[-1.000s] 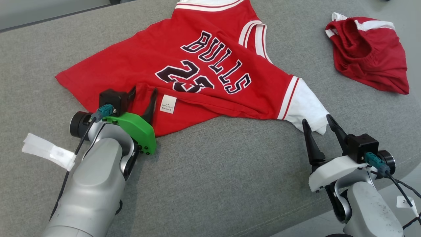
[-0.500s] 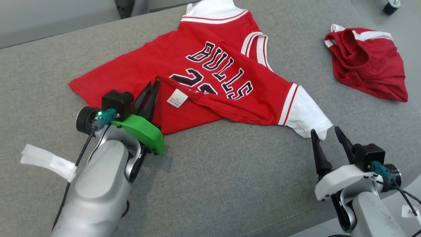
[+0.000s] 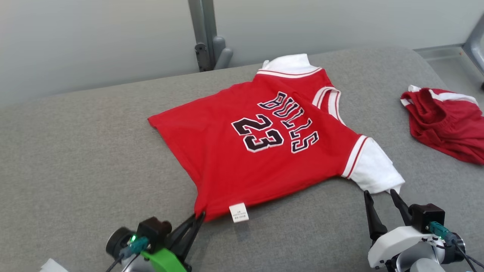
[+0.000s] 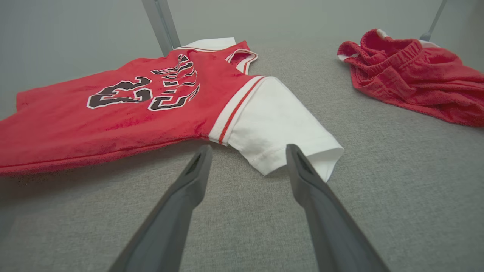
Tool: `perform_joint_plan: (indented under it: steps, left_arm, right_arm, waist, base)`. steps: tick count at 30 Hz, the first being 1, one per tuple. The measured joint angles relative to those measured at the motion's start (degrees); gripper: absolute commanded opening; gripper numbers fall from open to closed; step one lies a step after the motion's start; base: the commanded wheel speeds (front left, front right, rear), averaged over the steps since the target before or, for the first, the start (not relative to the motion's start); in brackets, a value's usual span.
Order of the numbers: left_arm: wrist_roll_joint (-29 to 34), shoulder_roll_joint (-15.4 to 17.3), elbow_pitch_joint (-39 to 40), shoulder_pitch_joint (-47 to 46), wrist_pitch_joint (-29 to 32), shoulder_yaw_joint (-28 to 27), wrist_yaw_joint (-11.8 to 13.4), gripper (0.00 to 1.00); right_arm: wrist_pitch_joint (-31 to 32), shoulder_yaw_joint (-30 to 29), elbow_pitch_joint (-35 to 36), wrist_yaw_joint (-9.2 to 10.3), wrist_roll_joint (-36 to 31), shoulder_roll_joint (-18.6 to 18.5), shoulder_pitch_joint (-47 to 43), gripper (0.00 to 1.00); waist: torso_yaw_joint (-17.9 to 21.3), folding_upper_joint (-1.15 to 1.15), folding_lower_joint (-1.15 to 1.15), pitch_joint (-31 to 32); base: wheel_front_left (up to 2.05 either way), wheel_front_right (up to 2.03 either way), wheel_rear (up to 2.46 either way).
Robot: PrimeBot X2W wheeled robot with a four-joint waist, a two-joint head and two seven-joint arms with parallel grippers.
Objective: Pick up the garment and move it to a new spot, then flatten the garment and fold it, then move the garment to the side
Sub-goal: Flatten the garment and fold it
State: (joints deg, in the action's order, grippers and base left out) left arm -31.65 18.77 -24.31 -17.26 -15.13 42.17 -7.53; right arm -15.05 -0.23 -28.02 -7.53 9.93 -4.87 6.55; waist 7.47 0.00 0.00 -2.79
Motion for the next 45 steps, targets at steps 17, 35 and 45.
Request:
perform_joint_plan:
  steps: [17, 35, 45]
  left_arm:
    - [-1.7, 2.1, -19.3, 4.5, 0.0, -5.5, 2.1, 1.00]
    - [11.0, -9.5, -1.2, 19.1, 0.0, -35.8, 6.0, 1.00]
    - [18.2, -14.4, 2.8, 22.6, 0.0, -42.7, 2.6, 1.00]
  right_arm:
    - [0.0, 0.4, -1.0, 0.01, 0.0, 0.0, -1.4, 1.00]
    - [0.0, -1.6, 4.0, 0.01, -1.6, 0.4, -3.2, 1.00]
    - [0.0, -2.8, 5.9, 0.01, -2.7, 1.2, -4.7, 1.00]
  waist:
    - [-6.1, 0.00, 0.00, 6.6]
    - [-3.8, 0.00, 0.00, 8.6]
    - [-3.6, 0.00, 0.00, 10.5]
  base:
    - [0.00, 0.00, 0.00]
    - [0.00, 0.00, 0.00]
    - [0.00, 0.00, 0.00]
